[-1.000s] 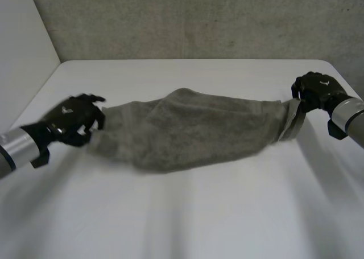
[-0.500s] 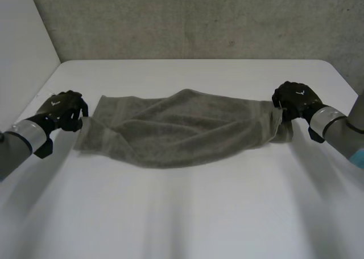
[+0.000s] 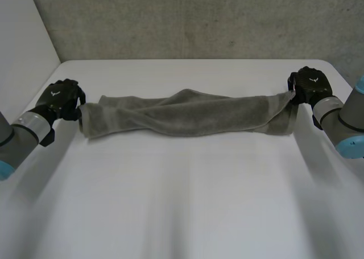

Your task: Fold the towel.

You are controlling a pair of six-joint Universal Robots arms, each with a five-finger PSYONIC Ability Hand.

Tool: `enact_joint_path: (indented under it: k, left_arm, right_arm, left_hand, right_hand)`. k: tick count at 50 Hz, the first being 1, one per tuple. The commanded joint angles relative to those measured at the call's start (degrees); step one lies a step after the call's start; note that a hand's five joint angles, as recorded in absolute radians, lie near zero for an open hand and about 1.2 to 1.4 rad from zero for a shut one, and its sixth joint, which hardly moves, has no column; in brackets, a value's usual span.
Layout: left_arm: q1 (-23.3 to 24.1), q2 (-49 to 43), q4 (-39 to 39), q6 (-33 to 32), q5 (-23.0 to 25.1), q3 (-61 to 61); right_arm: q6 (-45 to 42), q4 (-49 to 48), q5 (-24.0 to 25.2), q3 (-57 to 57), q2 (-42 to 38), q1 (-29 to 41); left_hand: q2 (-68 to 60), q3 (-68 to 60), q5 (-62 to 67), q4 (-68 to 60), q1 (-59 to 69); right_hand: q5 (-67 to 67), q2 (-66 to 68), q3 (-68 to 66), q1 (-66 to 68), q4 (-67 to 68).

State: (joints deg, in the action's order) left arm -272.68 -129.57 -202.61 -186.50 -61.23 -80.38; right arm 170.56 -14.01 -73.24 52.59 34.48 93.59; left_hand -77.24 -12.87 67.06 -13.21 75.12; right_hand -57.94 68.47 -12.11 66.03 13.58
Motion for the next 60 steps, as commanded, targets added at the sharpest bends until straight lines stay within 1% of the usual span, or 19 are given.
enact_joint_path:
  k: [1,2,6,11,14,16,19,21,22,24,25,27,28,30,35,40,43,49,60]
  left_arm:
    - [1.8,-0.9,0.2,-0.1,-0.8,0.0]
    - [1.9,-0.9,0.2,-0.2,-0.8,-0.2]
    - [1.9,-0.3,0.3,-0.2,-0.8,-0.3]
    - [1.5,1.0,0.4,-0.5,-0.8,-0.6]
    - [1.0,2.9,0.2,-2.7,-0.7,-2.0]
    - [0.6,4.8,0.0,-6.7,-0.4,-4.2]
    - [0.1,5.5,0.0,-9.0,0.0,-5.5]
    - [-0.3,6.2,-0.1,-13.3,0.2,-8.5]
    - [-0.3,6.2,-0.1,-13.3,0.2,-8.5]
    - [-0.5,7.1,-0.4,-17.2,0.6,-11.2]
    - [-0.5,7.1,-0.4,-17.2,0.6,-11.2]
    - [-0.5,7.5,-0.4,-20.0,2.4,-13.6]
    - [-0.5,7.5,-0.4,-20.0,2.4,-13.6]
    - [-0.4,7.6,-0.9,-21.4,5.1,-15.4]
    - [-0.5,8.0,-2.3,-21.9,8.4,-18.1]
    - [-0.5,8.9,-5.6,-21.9,10.1,-20.3]
    - [-0.5,8.9,-8.1,-22.0,10.3,-21.3]
    - [-0.4,8.9,-12.0,-22.0,10.4,-22.3]
    - [0.0,9.2,-12.9,-22.0,10.5,-23.1]
  right_arm:
    - [-0.2,2.1,0.1,-0.2,-1.0,0.5]
    - [-0.2,2.3,0.1,0.1,-0.6,0.5]
    - [-0.2,2.3,0.2,1.0,0.4,0.5]
    - [-0.7,1.8,0.8,6.0,6.3,0.5]
    - [-1.3,1.7,1.0,7.6,7.8,0.5]
    - [-3.2,1.8,1.7,10.5,10.3,0.5]
    - [-5.5,1.5,2.1,13.9,12.6,0.5]
    - [-6.5,1.2,2.5,15.5,13.4,0.2]
    - [-6.5,1.2,2.5,15.5,13.4,0.2]
    - [-7.6,-0.7,3.9,18.7,14.6,-0.1]
    - [-7.6,-0.7,3.9,18.7,14.6,-0.1]
    - [-7.9,-2.6,5.0,21.6,15.1,-0.3]
    - [-7.9,-2.6,5.0,21.6,15.1,-0.3]
    - [-8.0,-3.1,5.7,23.4,15.7,-0.5]
    - [-8.1,-5.0,6.9,26.1,16.4,-0.5]
    - [-8.4,-7.8,8.5,29.1,16.9,-0.4]
    - [-10.2,-9.4,9.0,30.5,17.4,-0.3]
    - [-15.8,-11.5,9.1,31.3,17.4,0.4]
    - [-19.1,-11.8,8.6,28.6,16.4,0.5]
  left_hand:
    - [33.2,2.9,-33.0,3.2,-31.1]
    - [52.7,2.9,-52.5,3.2,-50.6]
    - [52.9,2.9,-52.7,3.2,-50.8]
    - [52.9,2.9,-52.7,3.2,-50.8]
    - [52.9,2.9,-52.7,3.2,-50.8]
    - [52.9,2.9,-52.7,3.2,-50.8]
    - [52.9,2.9,-52.7,3.2,-50.8]
    - [52.9,2.9,-52.7,3.2,-50.8]
    - [52.9,2.9,-52.7,3.2,-50.8]
    - [52.7,2.9,-52.5,3.2,-50.6]
    - [52.7,2.9,-52.5,3.2,-50.6]
    - [52.7,2.9,-52.5,3.2,-50.6]
    - [52.7,2.9,-52.5,3.2,-50.6]
    - [52.6,2.9,-52.4,3.2,-50.4]
    - [52.4,2.9,-52.2,3.2,-50.3]
    - [52.2,2.9,-52.0,3.2,-50.1]
    - [52.2,2.9,-52.0,3.2,-50.1]
    - [52.2,2.9,-52.0,3.2,-50.1]
    - [52.1,2.9,-51.9,3.2,-49.9]
  right_hand:
    - [57.9,-66.8,2.1,-64.3,-3.6]
    - [57.9,-68.5,2.1,-66.0,-3.6]
    - [57.9,-68.5,2.1,-66.0,-3.6]
    - [57.9,-68.5,2.1,-66.0,-3.6]
    - [57.9,-68.5,2.1,-66.0,-3.6]
    - [57.9,-68.5,2.1,-66.0,-3.6]
    - [57.9,-68.5,2.1,-66.0,-3.6]
    - [57.9,-68.5,2.1,-66.0,-3.6]
    - [57.9,-68.5,2.1,-66.0,-3.6]
    - [57.9,-68.5,2.1,-66.0,-3.6]
    - [57.9,-68.5,2.1,-66.0,-3.6]
    - [57.9,-68.5,2.1,-66.0,-3.6]
    - [57.9,-68.5,2.1,-66.0,-3.6]
    - [57.9,-68.5,2.1,-66.0,-3.6]
    - [57.9,-68.0,2.1,-65.5,-3.6]
    - [57.9,-66.3,2.1,-63.9,-3.6]
    - [57.9,-61.3,2.1,-58.8,-3.6]
    - [57.9,-59.6,2.1,-57.1,-3.6]
    - [57.9,-59.1,2.1,-56.6,-3.6]
